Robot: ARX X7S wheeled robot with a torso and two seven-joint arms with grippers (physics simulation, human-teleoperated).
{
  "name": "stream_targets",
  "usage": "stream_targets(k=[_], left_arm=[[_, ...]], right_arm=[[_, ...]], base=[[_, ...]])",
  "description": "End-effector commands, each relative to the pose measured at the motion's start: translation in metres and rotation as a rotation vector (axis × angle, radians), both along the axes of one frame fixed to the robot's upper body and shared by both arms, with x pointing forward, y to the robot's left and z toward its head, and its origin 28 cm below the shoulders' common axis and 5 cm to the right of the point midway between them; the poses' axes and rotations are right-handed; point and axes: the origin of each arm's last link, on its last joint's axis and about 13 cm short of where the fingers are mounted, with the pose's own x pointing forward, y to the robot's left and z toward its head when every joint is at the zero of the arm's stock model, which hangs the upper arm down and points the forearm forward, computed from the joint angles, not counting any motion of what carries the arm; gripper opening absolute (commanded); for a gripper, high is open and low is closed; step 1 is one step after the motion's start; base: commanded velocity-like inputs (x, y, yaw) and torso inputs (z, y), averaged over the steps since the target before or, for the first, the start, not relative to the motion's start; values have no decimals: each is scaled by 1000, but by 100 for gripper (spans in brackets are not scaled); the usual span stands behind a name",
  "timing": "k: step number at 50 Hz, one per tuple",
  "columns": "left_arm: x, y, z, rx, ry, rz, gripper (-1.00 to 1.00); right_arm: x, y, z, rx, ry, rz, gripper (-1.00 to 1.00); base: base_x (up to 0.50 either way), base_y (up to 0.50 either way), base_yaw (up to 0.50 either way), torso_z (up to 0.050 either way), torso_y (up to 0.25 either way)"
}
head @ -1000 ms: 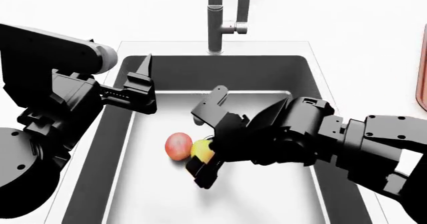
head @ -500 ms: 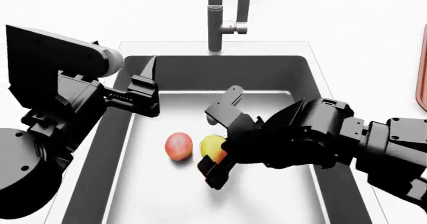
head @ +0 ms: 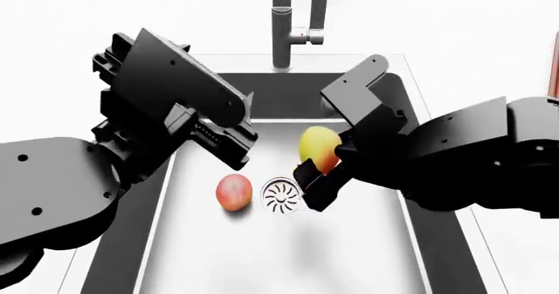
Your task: Pick up the fruits and vegetables and place them in the sink. Turn on the sink faucet to wash them. Then turn the sink off and put them in the tray.
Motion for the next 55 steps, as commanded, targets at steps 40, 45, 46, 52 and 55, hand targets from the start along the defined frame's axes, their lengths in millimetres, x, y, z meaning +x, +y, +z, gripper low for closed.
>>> stream_targets(k=[40, 45, 46, 52, 55], left_arm=[[87, -21, 18, 646, 520, -233, 100], [86, -19, 16, 668, 564, -245, 100], [85, -18, 16, 674, 570, -244, 100], [88, -16, 9, 719, 613, -223, 100], [90, -17, 3, 731, 630, -223, 100]], right_arm=[[-10, -13, 42, -53, -126, -88, -100], [-9, -13, 40, -51, -124, -90, -100], [-9, -13, 40, -51, -123, -91, -100], [-10, -12, 40, -49, -124, -91, -100], [-10, -12, 40, -49, -125, -91, -100]], base=[[0, 0, 0, 0, 0], [0, 0, 0, 0, 0], [0, 0, 0, 0, 0], [0, 0, 0, 0, 0], [0, 0, 0, 0, 0]])
